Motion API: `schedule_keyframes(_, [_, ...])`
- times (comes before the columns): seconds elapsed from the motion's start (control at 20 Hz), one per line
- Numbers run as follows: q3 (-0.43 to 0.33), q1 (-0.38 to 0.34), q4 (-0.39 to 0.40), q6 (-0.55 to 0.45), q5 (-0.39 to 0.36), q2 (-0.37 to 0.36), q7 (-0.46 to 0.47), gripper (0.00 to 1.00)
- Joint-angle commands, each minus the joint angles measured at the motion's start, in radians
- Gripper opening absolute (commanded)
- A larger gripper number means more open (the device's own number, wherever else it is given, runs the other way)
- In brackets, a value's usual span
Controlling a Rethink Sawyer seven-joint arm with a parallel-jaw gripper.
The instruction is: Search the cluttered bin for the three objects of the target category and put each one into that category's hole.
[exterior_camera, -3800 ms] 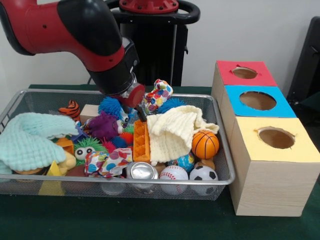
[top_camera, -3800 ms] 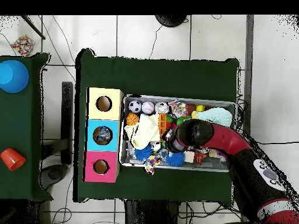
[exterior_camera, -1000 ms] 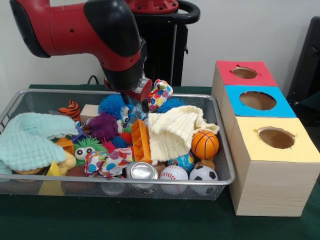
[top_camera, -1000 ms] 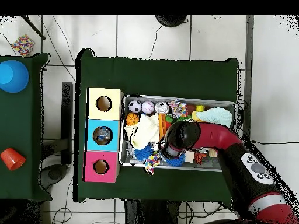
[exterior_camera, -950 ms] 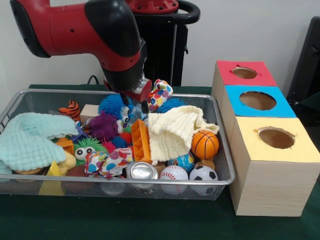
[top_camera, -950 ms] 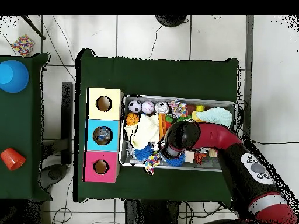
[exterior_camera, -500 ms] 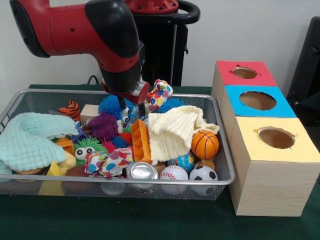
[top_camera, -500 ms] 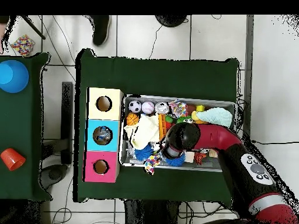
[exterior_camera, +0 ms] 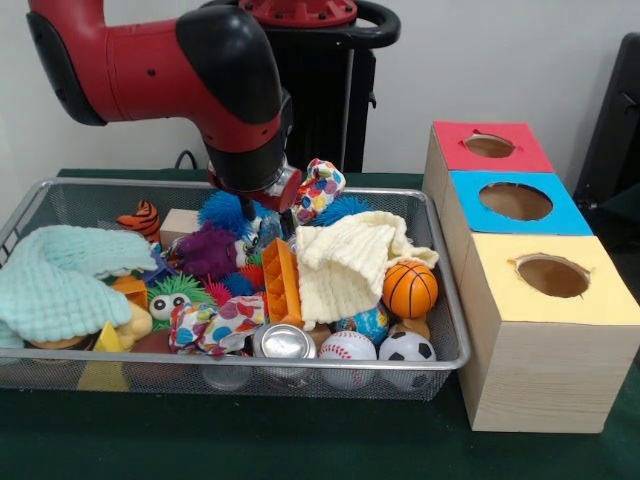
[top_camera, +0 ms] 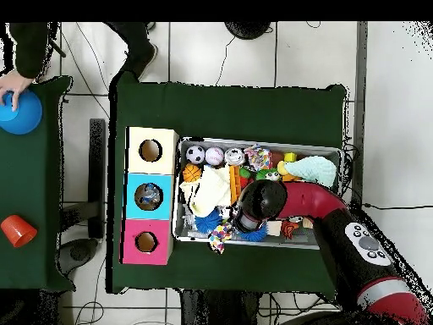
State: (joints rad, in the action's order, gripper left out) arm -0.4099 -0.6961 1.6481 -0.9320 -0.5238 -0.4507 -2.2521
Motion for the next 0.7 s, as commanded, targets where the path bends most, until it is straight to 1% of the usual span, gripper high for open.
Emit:
schedule_keyframes(0.05, [-0.012,-0.011,-0.003,0.035,-0.004,0.072,0.099,1.0])
schedule_keyframes(0.2, [-0.015,-0.015,0.005,0.056,0.003,0.093,0.089,1.0])
schedule_keyframes(0.55, [-0.013,-0.013,0.014,0.064,0.003,0.095,0.085,1.0])
schedule_keyframes(0.7, [-0.011,-0.015,0.001,0.071,-0.005,0.122,0.094,1.0])
